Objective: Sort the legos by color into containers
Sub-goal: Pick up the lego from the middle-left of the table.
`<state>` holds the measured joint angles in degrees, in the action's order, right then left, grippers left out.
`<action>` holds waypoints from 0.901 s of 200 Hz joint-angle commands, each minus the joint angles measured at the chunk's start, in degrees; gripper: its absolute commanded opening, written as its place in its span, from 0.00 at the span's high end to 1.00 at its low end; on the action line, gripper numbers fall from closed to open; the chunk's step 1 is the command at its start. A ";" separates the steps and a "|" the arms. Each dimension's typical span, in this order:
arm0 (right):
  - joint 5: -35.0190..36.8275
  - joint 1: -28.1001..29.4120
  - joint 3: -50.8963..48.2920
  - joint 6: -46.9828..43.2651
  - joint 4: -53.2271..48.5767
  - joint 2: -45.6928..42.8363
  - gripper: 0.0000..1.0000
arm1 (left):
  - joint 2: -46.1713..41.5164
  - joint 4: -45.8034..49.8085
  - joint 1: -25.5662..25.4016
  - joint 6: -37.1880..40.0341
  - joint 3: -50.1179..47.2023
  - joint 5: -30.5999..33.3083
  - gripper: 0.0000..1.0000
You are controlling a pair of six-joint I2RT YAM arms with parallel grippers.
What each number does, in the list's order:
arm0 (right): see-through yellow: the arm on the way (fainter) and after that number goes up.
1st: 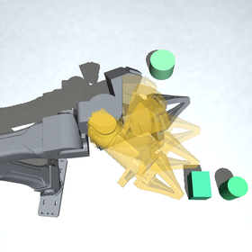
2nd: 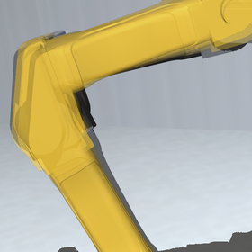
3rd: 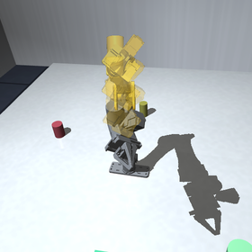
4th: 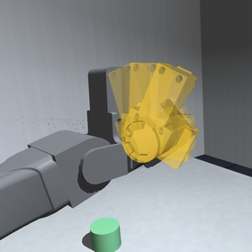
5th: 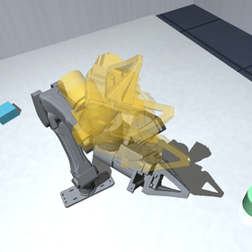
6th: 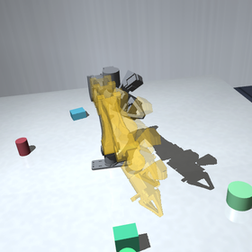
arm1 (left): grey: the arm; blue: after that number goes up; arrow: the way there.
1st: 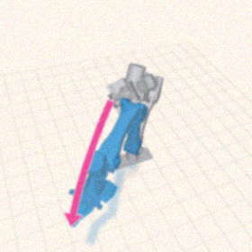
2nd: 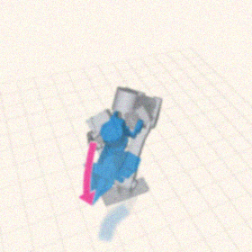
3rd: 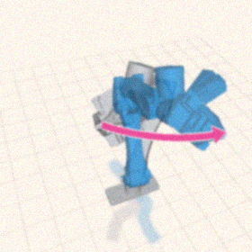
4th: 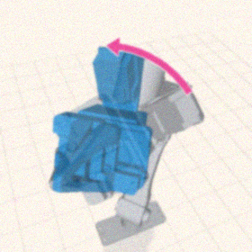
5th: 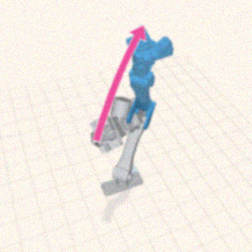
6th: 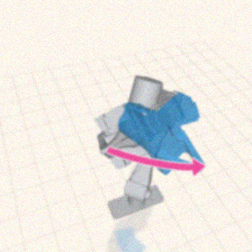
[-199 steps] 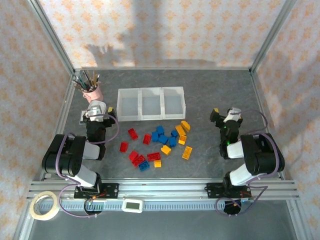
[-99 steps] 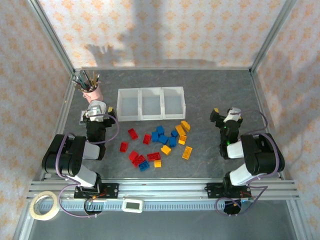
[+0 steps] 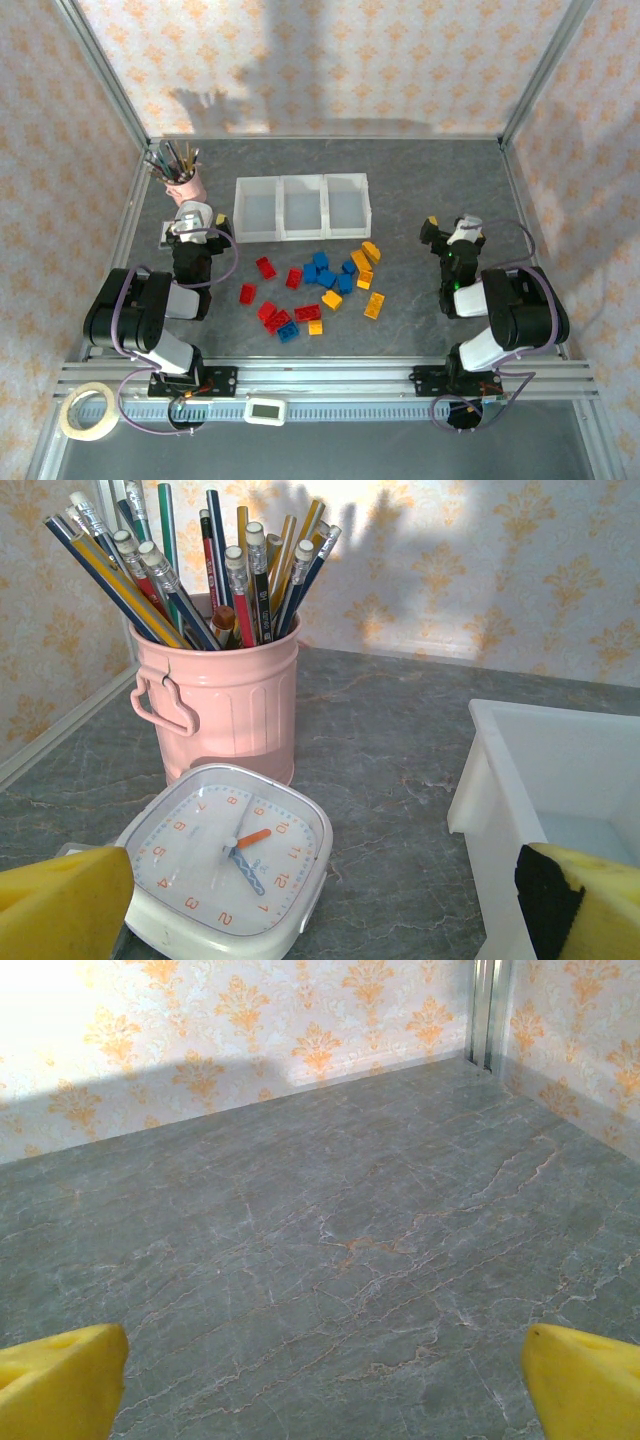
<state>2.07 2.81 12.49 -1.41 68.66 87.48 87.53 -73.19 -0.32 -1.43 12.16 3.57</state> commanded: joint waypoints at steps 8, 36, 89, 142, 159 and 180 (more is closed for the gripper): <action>-0.25 -0.26 0.69 -0.88 2.01 -0.40 0.00 | 0.45 -2.18 0.32 0.47 0.24 -0.67 0.00; -0.18 -0.26 0.60 -0.88 2.23 -0.49 0.00 | 0.45 -2.22 0.32 0.29 0.28 -0.28 0.01; -0.09 -0.26 -2.02 -0.70 1.82 -6.55 0.00 | -7.93 7.36 0.32 -0.44 1.20 0.20 0.01; -1.00 -0.26 2.18 3.11 -18.09 -22.12 0.00 | -24.40 16.49 0.32 -6.93 -0.71 2.05 0.01; -1.87 -0.26 3.88 5.49 -23.90 -26.45 0.00 | -28.86 22.93 0.32 -10.51 0.48 3.09 0.00; 0.98 -0.26 6.24 15.02 -31.79 -30.97 0.00 | -32.90 28.90 0.41 -16.90 1.97 3.39 0.00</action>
<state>1.26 2.81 15.40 3.46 48.56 60.69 58.19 -54.61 -0.32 -9.58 12.08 5.34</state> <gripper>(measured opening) 0.998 0.995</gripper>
